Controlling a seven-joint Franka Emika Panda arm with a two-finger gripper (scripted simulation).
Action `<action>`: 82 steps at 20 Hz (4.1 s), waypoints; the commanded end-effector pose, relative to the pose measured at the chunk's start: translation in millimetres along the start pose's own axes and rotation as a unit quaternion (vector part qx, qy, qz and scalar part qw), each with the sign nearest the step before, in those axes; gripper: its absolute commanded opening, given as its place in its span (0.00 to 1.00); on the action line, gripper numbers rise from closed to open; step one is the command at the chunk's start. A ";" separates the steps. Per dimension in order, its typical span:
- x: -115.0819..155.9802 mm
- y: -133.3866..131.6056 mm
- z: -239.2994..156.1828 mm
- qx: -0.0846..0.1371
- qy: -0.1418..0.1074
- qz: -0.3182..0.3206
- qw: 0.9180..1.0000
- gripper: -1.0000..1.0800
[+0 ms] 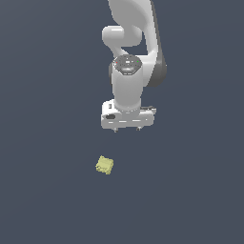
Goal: Pick up the object and move it to a goal position.
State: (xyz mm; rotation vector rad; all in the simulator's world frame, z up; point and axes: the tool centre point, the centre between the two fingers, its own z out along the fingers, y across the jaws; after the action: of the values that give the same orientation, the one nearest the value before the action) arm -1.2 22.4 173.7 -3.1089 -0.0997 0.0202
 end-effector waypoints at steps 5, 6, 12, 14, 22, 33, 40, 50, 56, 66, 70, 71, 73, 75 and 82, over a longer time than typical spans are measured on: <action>1.3 -5.0 -3.7 0.001 0.002 -0.007 1.000 0.96; 1.6 -4.8 -3.3 0.001 0.002 -0.008 1.000 0.96; 6.0 -2.0 -1.3 0.000 0.002 -0.030 1.000 0.96; 8.5 0.0 0.2 -0.001 0.002 -0.042 0.999 0.96; 23.1 11.6 8.8 -0.005 0.001 -0.115 0.993 0.96; 48.6 35.5 26.6 -0.011 -0.001 -0.249 0.968 0.96; 63.2 52.3 38.9 -0.013 -0.002 -0.332 0.943 0.96; 81.6 78.3 57.5 -0.015 -0.003 -0.444 0.896 0.96; 90.2 93.5 68.0 -0.016 -0.004 -0.501 0.865 0.96; 97.3 108.4 78.0 -0.016 -0.004 -0.551 0.834 0.96; 98.1 110.2 79.3 -0.016 -0.004 -0.557 0.830 0.96; 98.2 110.2 79.3 -0.016 -0.004 -0.558 0.830 0.96; 97.8 110.1 79.6 -0.016 -0.004 -0.556 0.831 0.96; 97.8 110.4 82.8 -0.016 -0.004 -0.556 0.831 0.96; 97.3 110.9 116.3 -0.016 -0.004 -0.557 0.830 0.96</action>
State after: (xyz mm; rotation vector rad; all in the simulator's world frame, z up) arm 102.0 -78.6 61.8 -2.5520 -1.8332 -0.0007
